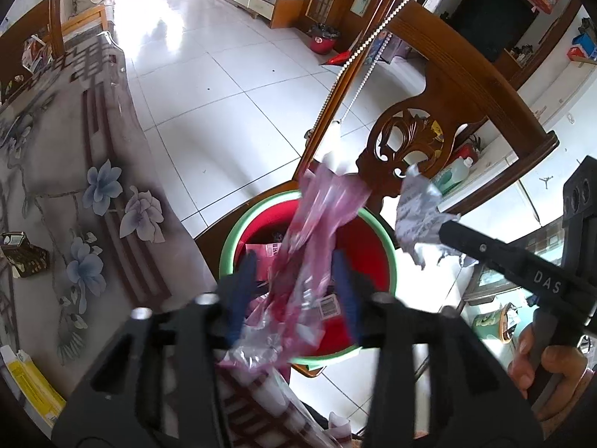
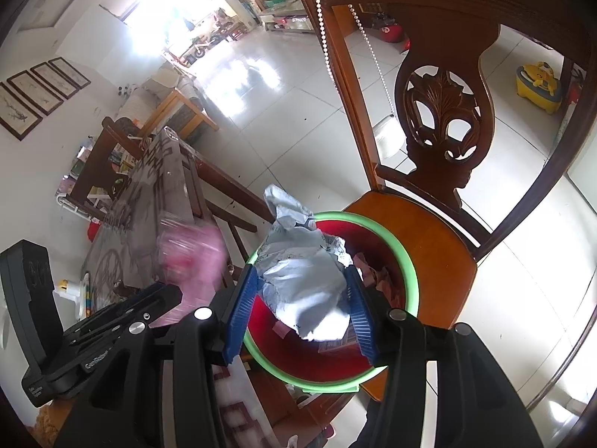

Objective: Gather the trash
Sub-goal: 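Open both tools over the red bin to drop the bag and foil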

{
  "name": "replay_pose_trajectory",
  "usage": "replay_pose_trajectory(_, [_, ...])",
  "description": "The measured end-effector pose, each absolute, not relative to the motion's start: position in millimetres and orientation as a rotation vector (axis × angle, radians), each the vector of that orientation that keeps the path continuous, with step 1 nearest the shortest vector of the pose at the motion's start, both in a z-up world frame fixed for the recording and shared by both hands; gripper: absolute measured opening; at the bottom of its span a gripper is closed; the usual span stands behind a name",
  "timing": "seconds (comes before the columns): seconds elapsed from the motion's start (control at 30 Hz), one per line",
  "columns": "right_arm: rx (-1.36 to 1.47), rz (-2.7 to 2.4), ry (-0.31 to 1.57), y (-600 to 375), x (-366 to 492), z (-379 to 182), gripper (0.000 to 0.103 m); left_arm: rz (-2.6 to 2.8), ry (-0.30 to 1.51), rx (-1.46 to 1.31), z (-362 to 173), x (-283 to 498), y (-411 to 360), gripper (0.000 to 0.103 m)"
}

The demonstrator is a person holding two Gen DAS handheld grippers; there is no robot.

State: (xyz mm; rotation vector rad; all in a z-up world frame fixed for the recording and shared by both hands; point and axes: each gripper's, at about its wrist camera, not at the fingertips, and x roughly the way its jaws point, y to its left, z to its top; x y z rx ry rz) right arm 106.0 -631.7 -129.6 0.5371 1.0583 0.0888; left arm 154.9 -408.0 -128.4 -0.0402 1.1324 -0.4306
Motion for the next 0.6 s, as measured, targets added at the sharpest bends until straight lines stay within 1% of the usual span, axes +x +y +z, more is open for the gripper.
replay_pose_trajectory(0.03, [0.538,0.093,1.061,-631.1,106.2,-130.0,0.048,-0.43,1.129,-0.046,-127.4,154.4,-407.3,0.05])
replay_pose_trajectory(0.07, [0.539,0.097,1.062,-630.6,106.5,-130.4,0.051,-0.429,1.126,-0.048,-126.7,153.8,-406.7,0.052])
replay_pose_trajectory(0.1, [0.54,0.1,1.062,-629.9,106.8,-130.6,0.062,-0.428,1.123,-0.049,-125.8,152.9,-406.2,0.054])
replay_pose_trajectory(0.17, [0.549,0.106,1.06,-628.4,107.7,-130.6,0.073,-0.42,1.114,-0.056,-123.6,151.0,-402.7,0.059])
replay_pose_trajectory(0.4, [0.545,0.126,1.065,-617.0,112.5,-129.7,0.073,-0.357,1.109,-0.1,-120.9,144.5,-372.4,0.059])
replay_pose_trajectory(0.5, [0.532,0.141,1.068,-606.8,115.1,-128.7,0.073,-0.287,1.095,-0.125,-119.1,138.1,-342.1,0.059])
replay_pose_trajectory(0.6, [0.515,0.159,1.078,-593.0,119.1,-129.4,0.073,-0.194,1.096,-0.157,-123.1,130.7,-304.3,0.062])
